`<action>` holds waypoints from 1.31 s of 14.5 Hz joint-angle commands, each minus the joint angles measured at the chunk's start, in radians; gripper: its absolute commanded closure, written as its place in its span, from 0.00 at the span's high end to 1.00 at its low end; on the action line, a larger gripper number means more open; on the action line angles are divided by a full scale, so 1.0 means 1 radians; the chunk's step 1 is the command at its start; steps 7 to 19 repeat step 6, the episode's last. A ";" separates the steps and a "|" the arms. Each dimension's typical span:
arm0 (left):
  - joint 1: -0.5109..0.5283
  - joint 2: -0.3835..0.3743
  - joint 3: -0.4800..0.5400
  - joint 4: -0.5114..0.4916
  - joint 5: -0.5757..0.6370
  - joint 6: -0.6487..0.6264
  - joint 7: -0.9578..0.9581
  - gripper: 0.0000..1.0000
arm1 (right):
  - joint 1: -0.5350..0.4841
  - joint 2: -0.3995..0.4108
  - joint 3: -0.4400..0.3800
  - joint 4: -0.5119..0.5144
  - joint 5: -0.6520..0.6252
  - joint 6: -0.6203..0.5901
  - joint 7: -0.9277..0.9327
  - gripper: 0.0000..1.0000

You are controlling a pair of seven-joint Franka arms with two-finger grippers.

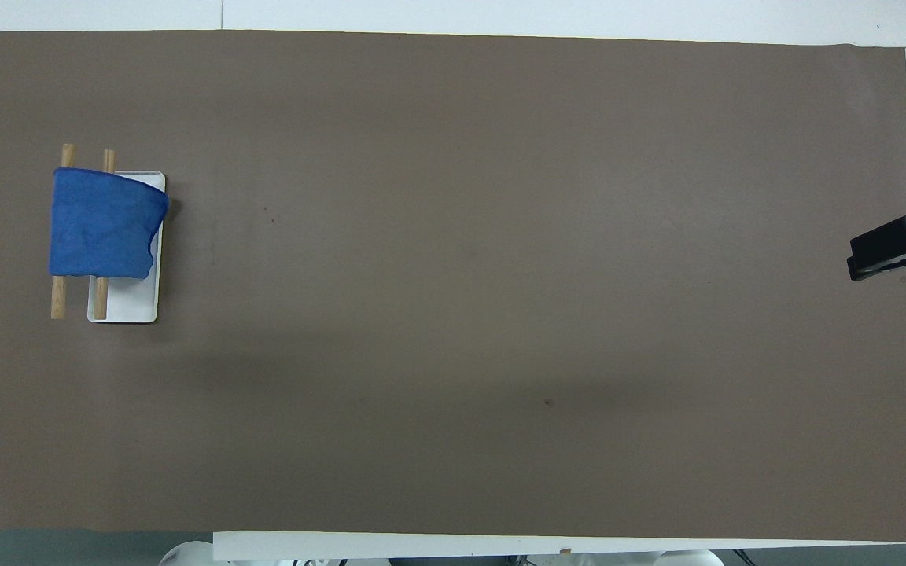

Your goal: Right arm passes towel to left arm to hang

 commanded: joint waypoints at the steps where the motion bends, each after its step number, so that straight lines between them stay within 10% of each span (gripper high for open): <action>1: -0.066 0.078 0.007 0.100 0.000 -0.043 0.023 0.99 | -0.008 -0.029 -0.005 -0.036 0.014 -0.003 -0.018 1.00; 19: -0.088 0.090 0.007 0.133 -0.006 -0.078 0.123 0.99 | -0.024 -0.047 -0.012 -0.069 0.014 0.003 -0.029 1.00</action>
